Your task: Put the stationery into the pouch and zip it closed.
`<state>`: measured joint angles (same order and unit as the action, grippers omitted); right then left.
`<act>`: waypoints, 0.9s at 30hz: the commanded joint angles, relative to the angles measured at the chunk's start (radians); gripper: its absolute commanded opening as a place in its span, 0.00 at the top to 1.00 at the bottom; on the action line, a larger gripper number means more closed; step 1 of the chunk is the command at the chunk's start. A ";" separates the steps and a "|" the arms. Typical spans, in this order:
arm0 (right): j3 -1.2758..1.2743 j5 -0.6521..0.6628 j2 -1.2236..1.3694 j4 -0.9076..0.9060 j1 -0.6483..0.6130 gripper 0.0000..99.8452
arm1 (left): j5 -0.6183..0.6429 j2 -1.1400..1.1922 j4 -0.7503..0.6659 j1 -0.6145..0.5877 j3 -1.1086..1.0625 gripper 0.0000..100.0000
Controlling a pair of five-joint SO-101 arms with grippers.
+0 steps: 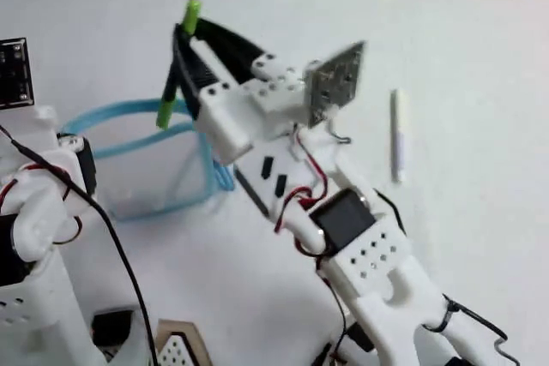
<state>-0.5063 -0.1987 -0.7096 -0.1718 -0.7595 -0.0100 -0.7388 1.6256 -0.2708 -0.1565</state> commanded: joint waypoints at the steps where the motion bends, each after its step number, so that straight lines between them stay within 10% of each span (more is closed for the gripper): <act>1: -0.018 0.002 0.002 0.010 -0.050 0.98 | -0.006 0.068 0.037 0.016 -0.041 0.98; 8: -0.126 0.203 0.008 -0.127 -0.156 0.96 | -0.006 0.070 0.035 0.016 -0.041 0.98; 16: 0.028 0.101 0.010 -0.305 -0.137 0.63 | -0.006 0.070 0.032 0.016 -0.040 0.98; 27: 0.381 0.069 0.170 -0.653 0.414 0.71 | -0.006 0.070 0.034 0.016 -0.041 0.98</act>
<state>-0.2256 -0.1266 -0.6084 -0.6966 -0.5294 -0.0100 -0.7388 1.6256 -0.2708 -0.1565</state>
